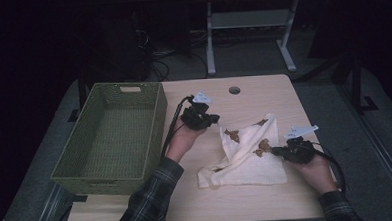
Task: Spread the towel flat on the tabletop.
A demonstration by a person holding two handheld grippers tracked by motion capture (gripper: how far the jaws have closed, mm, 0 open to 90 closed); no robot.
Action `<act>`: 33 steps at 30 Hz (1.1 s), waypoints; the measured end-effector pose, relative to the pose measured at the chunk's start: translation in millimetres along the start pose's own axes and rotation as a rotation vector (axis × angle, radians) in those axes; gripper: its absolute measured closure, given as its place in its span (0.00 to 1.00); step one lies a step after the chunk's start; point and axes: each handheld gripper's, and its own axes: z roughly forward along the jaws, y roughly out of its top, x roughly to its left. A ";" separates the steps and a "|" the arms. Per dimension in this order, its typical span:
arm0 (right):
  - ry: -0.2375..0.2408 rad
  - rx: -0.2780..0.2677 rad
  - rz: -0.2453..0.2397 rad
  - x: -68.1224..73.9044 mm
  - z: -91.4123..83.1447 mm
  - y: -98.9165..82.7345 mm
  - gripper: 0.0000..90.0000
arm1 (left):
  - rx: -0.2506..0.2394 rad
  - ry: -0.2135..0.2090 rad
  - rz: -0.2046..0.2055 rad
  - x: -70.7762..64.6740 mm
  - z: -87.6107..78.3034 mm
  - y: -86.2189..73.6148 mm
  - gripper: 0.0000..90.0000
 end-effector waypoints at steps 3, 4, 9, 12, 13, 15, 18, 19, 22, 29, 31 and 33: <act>-0.003 0.003 -0.005 0.5 -0.6 -0.3 0.99 | -0.013 0.034 -0.034 15.4 2.0 5.6 1.00; -0.003 0.004 -0.007 0.5 -0.8 -0.3 0.99 | -0.020 0.041 -0.047 20.3 2.8 7.1 1.00; -0.002 0.005 -0.010 0.2 -0.9 -0.3 0.99 | -0.020 0.079 -0.085 42.2 9.4 12.7 1.00; -0.001 0.005 -0.012 0.1 -1.0 -0.3 0.99 | -0.005 0.125 -0.093 54.7 14.4 14.9 1.00; -0.001 0.005 -0.013 0.1 -0.9 -0.3 0.99 | -0.002 0.135 -0.101 59.5 15.6 15.4 1.00; -0.001 0.005 -0.014 0.1 -1.0 -0.3 0.99 | -0.003 0.164 -0.123 68.6 18.3 15.9 1.00; 0.001 0.006 -0.014 0.0 -1.1 -0.3 0.99 | -0.009 0.196 -0.151 81.6 19.4 15.7 1.00; 0.001 0.006 -0.014 -0.1 -1.1 -0.4 0.99 | -0.006 0.204 -0.160 85.3 20.2 15.0 1.00; 0.002 0.006 -0.013 -0.2 -1.1 -0.4 0.99 | 0.013 0.210 -0.186 91.3 23.6 9.5 0.99; 0.003 0.008 -0.013 0.9 -2.5 -0.8 0.96 | 0.032 0.173 -0.182 76.5 26.4 -5.6 0.80; 0.000 0.009 -0.011 1.8 -3.8 -1.3 0.96 | 0.030 0.153 -0.175 67.5 24.5 -10.6 0.79; 0.005 0.004 -0.006 3.5 -6.4 -2.0 0.96 | 0.032 0.144 -0.176 58.0 20.7 -16.2 0.79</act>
